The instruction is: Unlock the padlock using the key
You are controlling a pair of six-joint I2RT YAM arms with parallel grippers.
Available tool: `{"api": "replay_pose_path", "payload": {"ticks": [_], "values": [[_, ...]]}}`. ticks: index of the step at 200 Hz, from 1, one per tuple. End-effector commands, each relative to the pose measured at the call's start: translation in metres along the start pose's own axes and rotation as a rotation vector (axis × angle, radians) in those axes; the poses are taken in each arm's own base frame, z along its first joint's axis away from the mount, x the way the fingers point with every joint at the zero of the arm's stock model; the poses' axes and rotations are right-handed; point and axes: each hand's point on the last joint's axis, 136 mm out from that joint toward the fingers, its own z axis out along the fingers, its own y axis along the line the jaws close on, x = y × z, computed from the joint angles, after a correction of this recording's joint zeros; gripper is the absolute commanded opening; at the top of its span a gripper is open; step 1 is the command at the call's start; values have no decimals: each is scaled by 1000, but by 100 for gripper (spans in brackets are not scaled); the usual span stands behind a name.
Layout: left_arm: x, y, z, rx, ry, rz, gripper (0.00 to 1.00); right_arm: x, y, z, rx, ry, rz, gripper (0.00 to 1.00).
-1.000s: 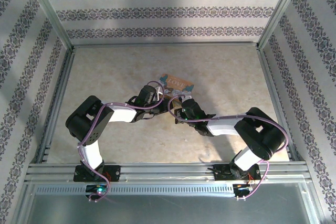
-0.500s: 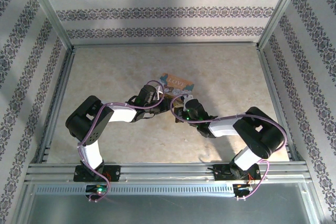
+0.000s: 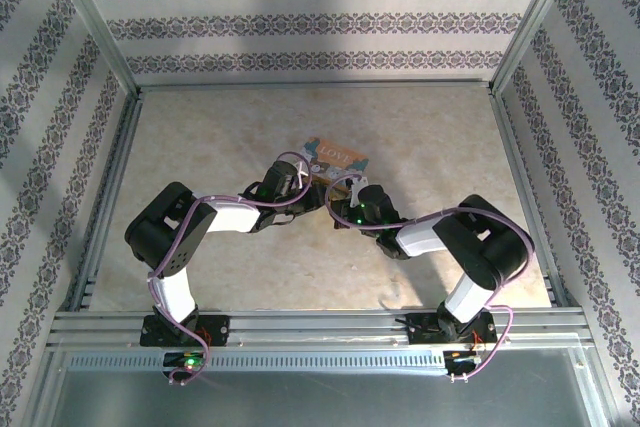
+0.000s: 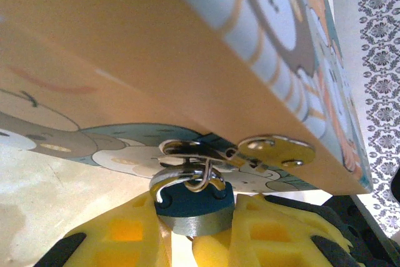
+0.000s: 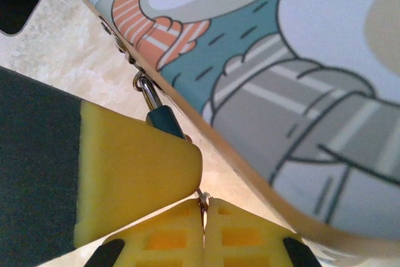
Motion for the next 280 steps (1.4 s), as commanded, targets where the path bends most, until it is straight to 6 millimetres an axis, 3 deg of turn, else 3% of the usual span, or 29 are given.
{"api": "replay_pose_path", "payload": {"ticks": [1,123,163,212,280], "values": [[13,-31,5,117,69,19,22,-46,31,5,-126,-149,-41,0],[22,-23,14,114,87,-17,22,-10,1,18,-75,-86,14,0],[21,-22,11,104,74,-15,31,3,-12,18,-31,-64,40,0],[12,-21,-13,61,23,13,47,16,-21,19,-18,-43,64,0],[-5,19,-68,3,-109,-57,59,23,-15,14,-30,-25,75,0]]}}
